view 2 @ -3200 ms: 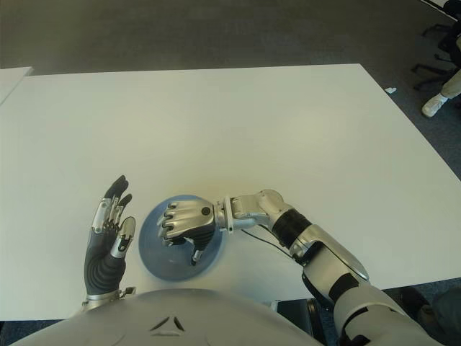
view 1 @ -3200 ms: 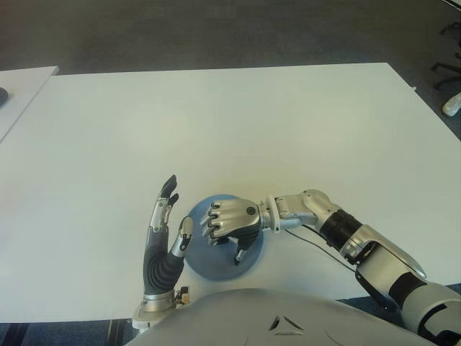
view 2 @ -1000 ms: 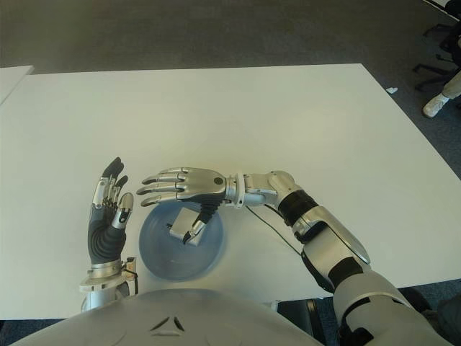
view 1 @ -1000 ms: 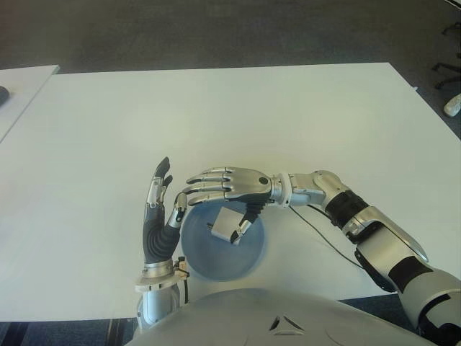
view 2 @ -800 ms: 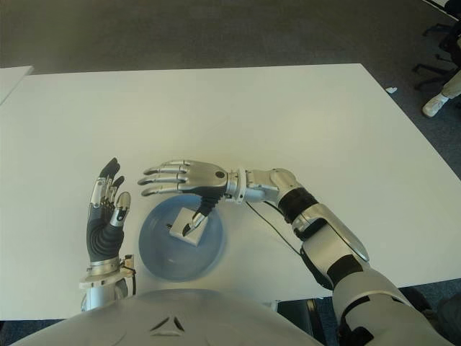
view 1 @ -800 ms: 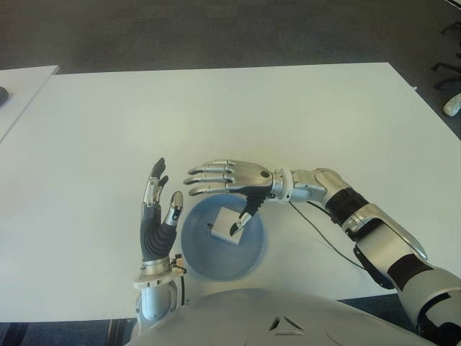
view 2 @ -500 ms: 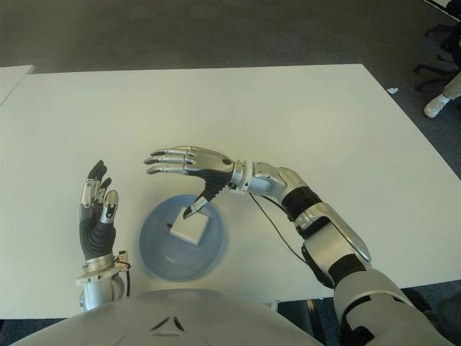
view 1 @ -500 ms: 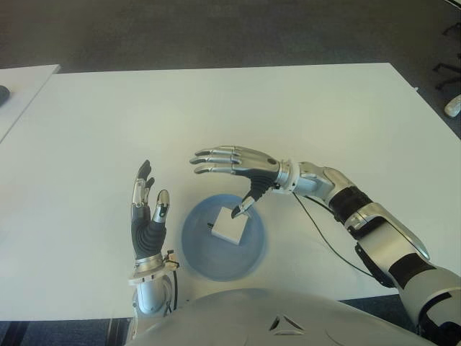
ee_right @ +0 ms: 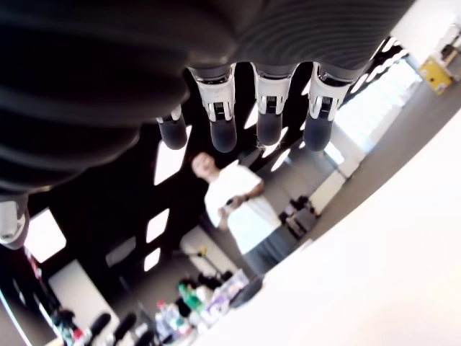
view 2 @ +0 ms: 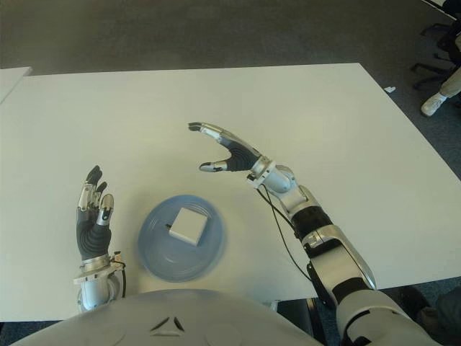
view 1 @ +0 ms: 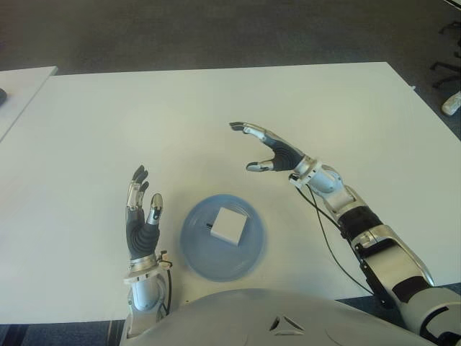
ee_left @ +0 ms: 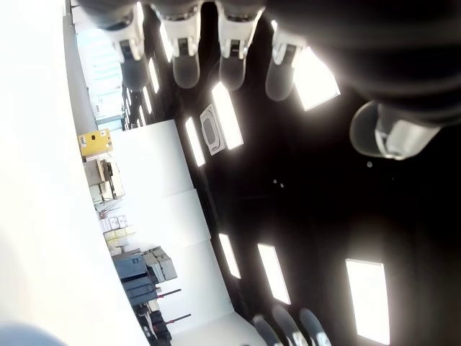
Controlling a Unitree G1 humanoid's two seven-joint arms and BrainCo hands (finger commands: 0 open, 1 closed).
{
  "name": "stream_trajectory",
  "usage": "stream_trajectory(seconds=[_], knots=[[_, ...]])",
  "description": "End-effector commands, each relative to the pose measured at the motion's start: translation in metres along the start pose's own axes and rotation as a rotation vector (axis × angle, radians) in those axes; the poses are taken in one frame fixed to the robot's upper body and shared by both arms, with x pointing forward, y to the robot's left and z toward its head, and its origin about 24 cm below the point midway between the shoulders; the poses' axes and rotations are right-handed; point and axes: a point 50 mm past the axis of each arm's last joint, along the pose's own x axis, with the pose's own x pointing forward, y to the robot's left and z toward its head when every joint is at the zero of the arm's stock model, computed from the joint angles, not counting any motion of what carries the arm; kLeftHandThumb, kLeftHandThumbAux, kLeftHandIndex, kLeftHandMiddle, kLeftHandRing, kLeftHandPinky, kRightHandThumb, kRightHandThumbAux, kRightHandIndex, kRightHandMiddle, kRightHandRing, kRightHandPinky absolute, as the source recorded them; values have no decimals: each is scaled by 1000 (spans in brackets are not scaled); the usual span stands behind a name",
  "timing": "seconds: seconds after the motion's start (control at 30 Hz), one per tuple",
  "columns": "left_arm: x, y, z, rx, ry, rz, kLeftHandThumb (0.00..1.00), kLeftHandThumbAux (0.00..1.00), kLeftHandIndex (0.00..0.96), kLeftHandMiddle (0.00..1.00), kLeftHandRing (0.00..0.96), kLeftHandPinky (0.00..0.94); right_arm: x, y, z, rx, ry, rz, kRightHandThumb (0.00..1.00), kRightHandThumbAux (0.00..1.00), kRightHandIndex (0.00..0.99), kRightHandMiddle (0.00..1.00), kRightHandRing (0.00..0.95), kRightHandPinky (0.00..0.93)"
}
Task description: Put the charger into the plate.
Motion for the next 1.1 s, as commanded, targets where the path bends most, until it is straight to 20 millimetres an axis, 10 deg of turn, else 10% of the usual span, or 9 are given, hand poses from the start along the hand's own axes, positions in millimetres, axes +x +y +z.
stream_trajectory(seconds=[0.03,1.1], knots=[[6,16,-11,32,16,-8,113,305,158,85,44,30,-12,0,-13,56,60,-61,24,355,7,59,28,2],[11,24,-31,33,151,-116,81,422,85,62,43,59,-41,25,-61,609,372,-418,231,584,95,129,96,63]])
